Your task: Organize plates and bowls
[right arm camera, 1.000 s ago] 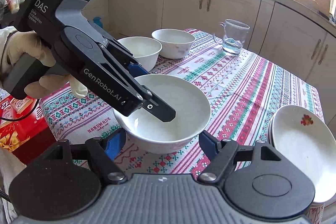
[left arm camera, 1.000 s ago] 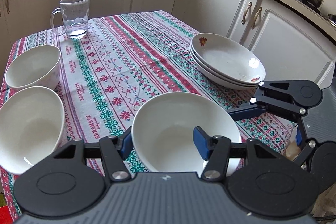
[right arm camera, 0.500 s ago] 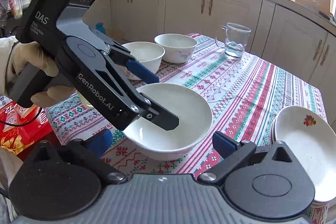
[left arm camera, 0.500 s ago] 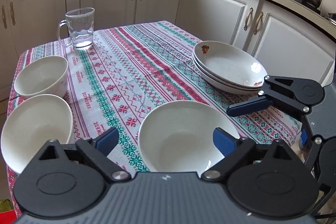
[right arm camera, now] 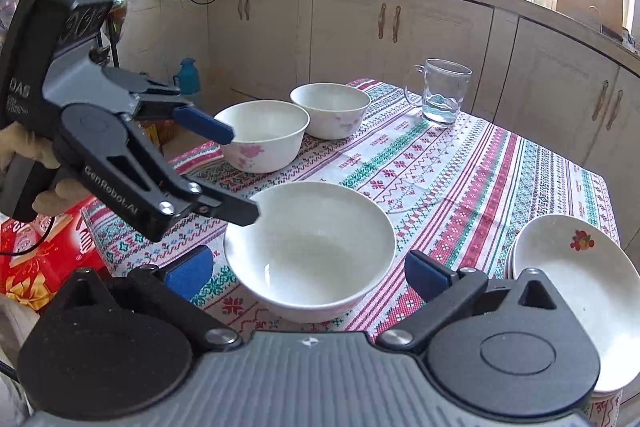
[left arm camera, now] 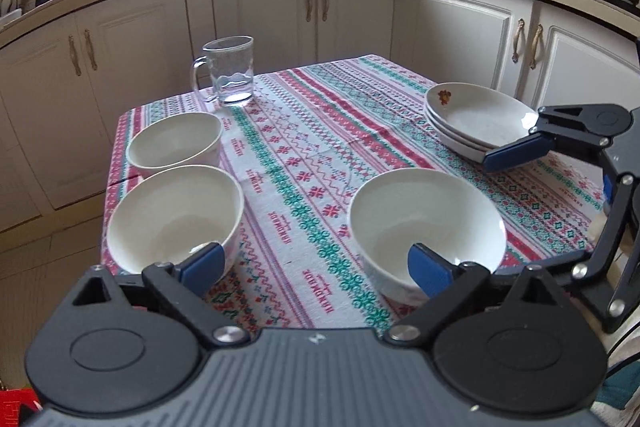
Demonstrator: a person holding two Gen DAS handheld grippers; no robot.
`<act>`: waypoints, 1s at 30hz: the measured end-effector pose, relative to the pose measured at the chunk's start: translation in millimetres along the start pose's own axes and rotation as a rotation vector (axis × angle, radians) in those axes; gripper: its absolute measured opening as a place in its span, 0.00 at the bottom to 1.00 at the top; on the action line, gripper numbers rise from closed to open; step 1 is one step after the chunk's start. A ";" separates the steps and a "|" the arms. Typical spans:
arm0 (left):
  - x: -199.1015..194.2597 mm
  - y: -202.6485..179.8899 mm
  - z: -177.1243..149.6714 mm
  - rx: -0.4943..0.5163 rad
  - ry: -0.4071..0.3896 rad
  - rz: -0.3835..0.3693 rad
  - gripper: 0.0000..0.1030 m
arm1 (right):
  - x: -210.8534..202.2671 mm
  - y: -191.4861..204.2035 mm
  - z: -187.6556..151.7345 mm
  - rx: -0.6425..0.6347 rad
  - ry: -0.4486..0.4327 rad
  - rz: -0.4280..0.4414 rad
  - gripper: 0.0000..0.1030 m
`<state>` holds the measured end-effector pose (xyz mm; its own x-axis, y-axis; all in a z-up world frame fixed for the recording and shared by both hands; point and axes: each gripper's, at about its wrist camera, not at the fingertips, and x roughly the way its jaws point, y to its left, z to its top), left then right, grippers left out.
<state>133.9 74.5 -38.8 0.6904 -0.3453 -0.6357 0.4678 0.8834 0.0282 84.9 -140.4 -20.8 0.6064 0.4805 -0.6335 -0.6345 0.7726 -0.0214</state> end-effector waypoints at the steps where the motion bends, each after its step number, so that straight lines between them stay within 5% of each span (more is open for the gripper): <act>1: -1.2 3.6 -2.5 0.002 0.000 0.030 0.95 | 0.5 -1.2 1.8 -0.001 -0.003 -0.001 1.00; 11: 1.6 41.1 -27.2 -0.047 -0.011 0.209 0.95 | 22.4 -11.1 43.5 0.032 0.040 0.008 1.00; 30: 26.2 70.2 -26.0 -0.011 -0.063 0.169 0.95 | 114.2 18.2 130.7 -0.132 0.186 0.102 0.99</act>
<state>170.5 135.7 -73.5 0.7923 -0.2101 -0.5728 0.3361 0.9338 0.1224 205.3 -17.2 7.5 0.4449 0.4591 -0.7689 -0.7524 0.6573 -0.0430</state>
